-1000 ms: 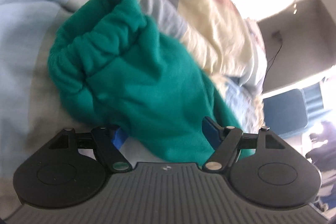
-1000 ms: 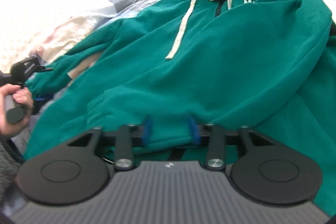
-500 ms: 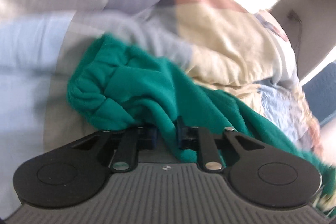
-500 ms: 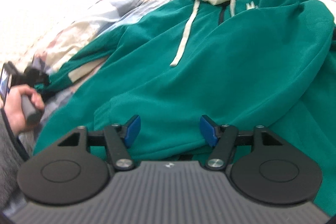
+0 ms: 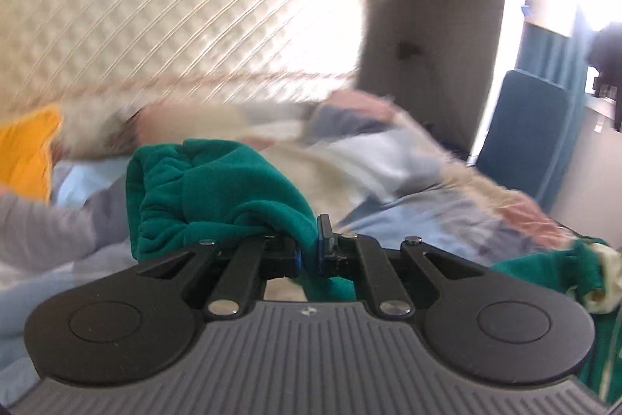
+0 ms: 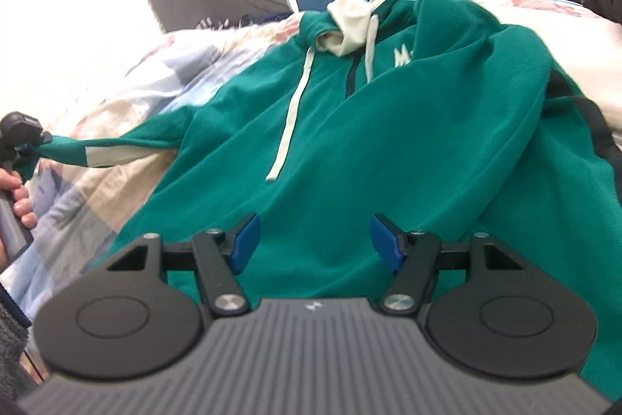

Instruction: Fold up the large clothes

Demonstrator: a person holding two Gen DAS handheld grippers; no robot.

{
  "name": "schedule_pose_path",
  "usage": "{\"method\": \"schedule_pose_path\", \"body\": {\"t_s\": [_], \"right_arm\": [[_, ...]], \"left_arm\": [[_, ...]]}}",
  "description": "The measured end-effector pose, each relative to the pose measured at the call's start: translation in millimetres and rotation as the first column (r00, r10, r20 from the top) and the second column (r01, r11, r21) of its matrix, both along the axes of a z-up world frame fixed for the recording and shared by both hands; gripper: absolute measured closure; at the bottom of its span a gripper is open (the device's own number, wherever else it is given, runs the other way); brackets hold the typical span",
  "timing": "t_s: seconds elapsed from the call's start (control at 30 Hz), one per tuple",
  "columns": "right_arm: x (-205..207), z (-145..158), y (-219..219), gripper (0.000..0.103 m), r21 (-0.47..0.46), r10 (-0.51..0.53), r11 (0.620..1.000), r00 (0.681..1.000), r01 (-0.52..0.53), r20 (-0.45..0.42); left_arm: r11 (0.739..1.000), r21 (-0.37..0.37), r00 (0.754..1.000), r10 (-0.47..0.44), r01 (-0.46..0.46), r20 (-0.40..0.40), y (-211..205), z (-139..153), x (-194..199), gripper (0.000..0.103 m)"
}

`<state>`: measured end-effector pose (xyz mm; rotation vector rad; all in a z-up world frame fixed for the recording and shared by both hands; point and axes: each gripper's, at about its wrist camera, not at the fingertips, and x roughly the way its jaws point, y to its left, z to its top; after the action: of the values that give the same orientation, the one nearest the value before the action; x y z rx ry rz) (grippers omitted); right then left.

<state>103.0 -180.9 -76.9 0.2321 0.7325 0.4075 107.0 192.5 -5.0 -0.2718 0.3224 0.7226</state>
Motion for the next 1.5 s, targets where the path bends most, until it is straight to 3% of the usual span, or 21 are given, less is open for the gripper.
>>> {"method": "schedule_pose_path", "body": {"t_s": [0.2, 0.27, 0.33, 0.4, 0.47, 0.6, 0.67, 0.8, 0.87, 0.97, 1.0, 1.1, 1.13, 1.23, 1.27, 1.33, 1.43, 1.5], "right_arm": [[0.8, 11.8, -29.0, 0.038, 0.059, -0.09, 0.994, 0.996, 0.089, 0.008], [0.0, 15.9, -40.9, 0.038, 0.072, -0.127, 0.989, 0.992, 0.126, 0.018], [0.5, 19.3, -55.4, 0.038, 0.093, -0.167, 0.982, 0.986, 0.164, 0.024], [1.5, 21.1, -71.7, 0.038, 0.121, -0.213, 0.97, 0.977, 0.209, 0.022], [2.5, 21.3, -87.9, 0.038, 0.152, -0.256, 0.956, 0.967, 0.25, 0.018], [8.9, 13.0, -122.1, 0.038, 0.203, -0.346, 0.918, 0.938, 0.341, -0.007], [14.2, 6.7, -137.8, 0.036, 0.22, -0.393, 0.894, 0.919, 0.389, -0.028], [20.3, -5.2, -163.2, 0.036, 0.268, -0.453, 0.85, 0.889, 0.453, -0.064], [22.0, -9.2, -168.4, 0.036, 0.276, -0.461, 0.844, 0.885, 0.461, -0.069], [24.5, -12.5, -167.7, 0.036, 0.273, -0.463, 0.845, 0.884, 0.461, -0.061], [26.1, -13.2, -165.1, 0.036, 0.275, -0.455, 0.848, 0.888, 0.453, -0.062], [29.0, -15.0, -160.0, 0.035, 0.299, -0.423, 0.857, 0.904, 0.42, -0.061], [28.8, -14.3, -157.1, 0.035, 0.307, -0.411, 0.86, 0.91, 0.407, -0.055], [31.0, -13.8, -147.4, 0.035, 0.318, -0.378, 0.872, 0.925, 0.372, -0.045], [31.8, -13.1, -144.1, 0.036, 0.32, -0.371, 0.874, 0.928, 0.365, -0.045], [33.8, -11.4, -137.0, 0.035, 0.309, -0.366, 0.88, 0.93, 0.36, -0.042], [37.8, -7.8, -124.4, 0.035, 0.276, -0.357, 0.895, 0.934, 0.351, -0.027], [41.1, -6.9, -115.2, 0.034, 0.238, -0.357, 0.906, 0.934, 0.351, -0.017]], "left_arm": [[0.974, 0.133, 0.982, -0.19, 0.185, 0.02, -100.4, 48.0, 22.2, 0.095], [0.947, 0.183, 0.962, -0.271, 0.264, 0.014, -138.7, 55.8, 34.3, 0.095], [0.899, 0.252, 0.93, -0.367, 0.357, -0.01, -186.8, 62.9, 41.8, 0.095], [0.843, 0.304, 0.89, -0.456, 0.444, -0.036, -227.7, 61.3, 44.6, 0.095], [0.777, 0.324, 0.833, -0.548, 0.539, -0.071, -272.2, 54.5, 46.0, 0.095], [0.632, 0.304, 0.689, -0.711, 0.713, -0.137, -343.2, 23.9, 45.6, 0.095], [0.582, 0.264, 0.631, -0.757, 0.769, -0.17, -359.8, 0.7, 51.2, 0.095], [0.505, 0.162, 0.531, -0.804, 0.848, -0.269, -381.9, -49.6, 69.1, 0.095], [0.489, 0.107, 0.498, -0.817, 0.866, -0.291, -378.1, -69.3, 76.1, 0.095], [0.476, 0.051, 0.468, -0.833, 0.878, -0.296, -365.4, -85.5, 76.9, 0.093], [0.466, 0.025, 0.453, -0.843, 0.884, -0.291, -358.7, -87.1, 77.2, 0.084], [0.414, -0.059, 0.386, -0.885, 0.908, -0.259, -338.4, -92.5, 68.6, 0.027], [0.402, -0.067, 0.376, -0.895, 0.913, -0.239, -333.7, -89.2, 63.6, 0.02], [0.369, -0.107, 0.345, -0.919, 0.923, -0.192, -304.7, -86.7, 52.5, 0.018], [0.363, -0.126, 0.341, -0.925, 0.923, -0.168, -291.4, -85.1, 50.8, 0.018], [0.377, -0.151, 0.363, -0.925, 0.914, -0.114, -266.2, -82.8, 51.6, 0.016], [0.463, -0.227, 0.471, -0.882, 0.857, -0.022, -221.3, -89.5, 67.3, 0.014], [0.526, -0.326, 0.565, -0.825, 0.785, 0.03, -189.8, -100.7, 89.7, 0.014]]}}
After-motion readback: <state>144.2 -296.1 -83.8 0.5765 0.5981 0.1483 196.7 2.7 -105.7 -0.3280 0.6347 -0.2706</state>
